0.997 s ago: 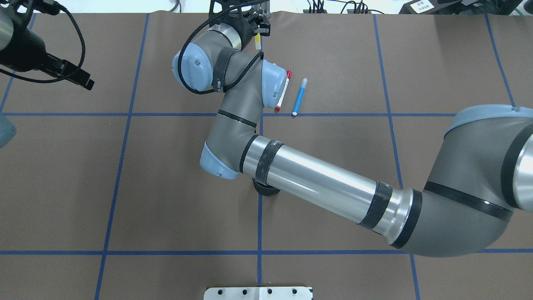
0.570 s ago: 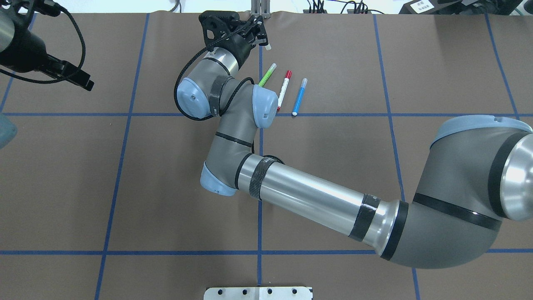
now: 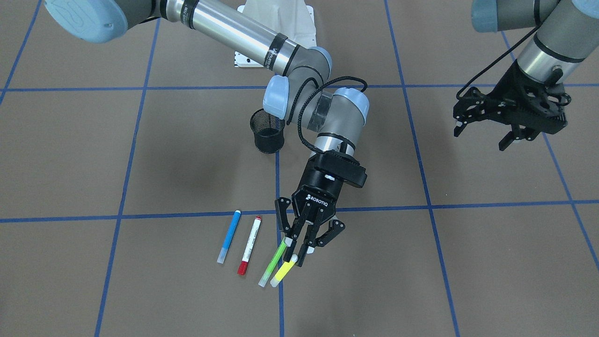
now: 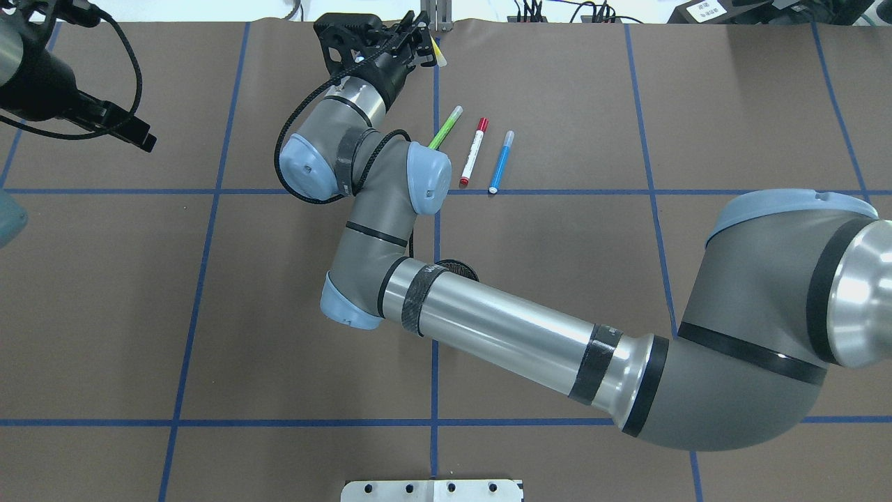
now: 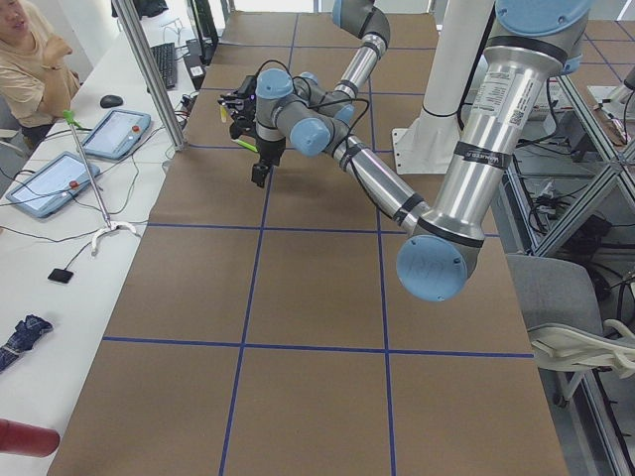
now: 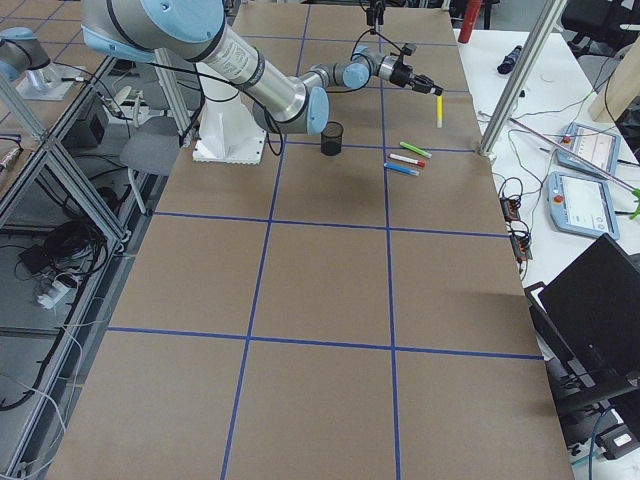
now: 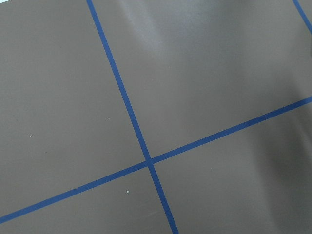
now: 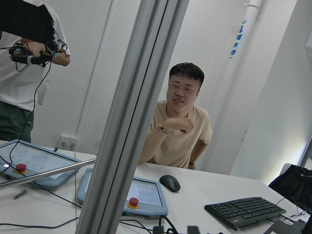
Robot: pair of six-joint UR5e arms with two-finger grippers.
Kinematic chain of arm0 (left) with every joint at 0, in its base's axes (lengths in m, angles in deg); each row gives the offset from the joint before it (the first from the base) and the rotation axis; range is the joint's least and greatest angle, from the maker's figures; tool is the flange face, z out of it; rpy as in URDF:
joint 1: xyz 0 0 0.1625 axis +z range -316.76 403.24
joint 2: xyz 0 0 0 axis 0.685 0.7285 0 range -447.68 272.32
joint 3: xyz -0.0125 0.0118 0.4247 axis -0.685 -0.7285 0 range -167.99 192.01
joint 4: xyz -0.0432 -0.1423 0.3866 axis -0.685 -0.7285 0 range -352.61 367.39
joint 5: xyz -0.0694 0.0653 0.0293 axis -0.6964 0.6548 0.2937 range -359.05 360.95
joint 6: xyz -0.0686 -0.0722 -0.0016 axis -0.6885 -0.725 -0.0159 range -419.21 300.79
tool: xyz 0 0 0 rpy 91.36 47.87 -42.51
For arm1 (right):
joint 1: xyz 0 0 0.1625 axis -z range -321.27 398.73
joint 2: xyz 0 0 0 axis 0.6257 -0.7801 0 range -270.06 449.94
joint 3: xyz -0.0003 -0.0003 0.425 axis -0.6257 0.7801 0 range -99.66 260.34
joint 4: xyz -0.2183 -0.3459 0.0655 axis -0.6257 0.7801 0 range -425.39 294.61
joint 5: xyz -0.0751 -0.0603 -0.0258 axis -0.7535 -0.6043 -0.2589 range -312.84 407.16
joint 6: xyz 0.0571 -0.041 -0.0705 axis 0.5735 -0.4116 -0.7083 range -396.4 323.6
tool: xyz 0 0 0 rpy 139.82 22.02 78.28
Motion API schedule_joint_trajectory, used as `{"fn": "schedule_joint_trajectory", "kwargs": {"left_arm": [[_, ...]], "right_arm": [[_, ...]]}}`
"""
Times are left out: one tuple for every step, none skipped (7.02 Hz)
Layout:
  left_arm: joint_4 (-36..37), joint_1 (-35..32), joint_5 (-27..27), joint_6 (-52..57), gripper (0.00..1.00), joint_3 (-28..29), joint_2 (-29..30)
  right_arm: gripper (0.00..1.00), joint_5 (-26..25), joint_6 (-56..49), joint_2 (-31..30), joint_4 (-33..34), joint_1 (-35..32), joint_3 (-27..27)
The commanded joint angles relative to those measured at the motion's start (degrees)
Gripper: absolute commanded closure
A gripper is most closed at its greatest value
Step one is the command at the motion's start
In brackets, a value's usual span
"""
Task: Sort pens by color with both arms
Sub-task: 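Lower the yellow highlighter beside the green highlighter and release it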
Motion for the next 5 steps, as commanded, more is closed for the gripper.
{"fn": "schedule_joint_trajectory", "kwargs": {"left_arm": [[0.06,-0.01,0.0,0.03,0.01,0.02,-0.06],[0.15,-0.01,0.0,0.03,0.01,-0.07,-0.23],[0.15,-0.01,0.0,0.29,0.01,0.02,-0.32],[0.15,-0.01,0.0,0.38,0.01,0.02,-0.32],[0.15,-0.01,0.0,0.38,0.01,-0.07,-0.24]], "right_arm": [[1.0,0.7,0.04,1.24,-0.7,0.1,1.2],[1.0,0.7,-0.05,1.59,-0.87,0.1,1.21],[0.44,0.7,-0.31,2.12,-0.87,0.02,1.21],[0.01,0.7,-0.92,2.56,-0.87,0.02,1.21],[0.01,0.79,-1.62,3.0,-0.87,0.02,1.21]]}}
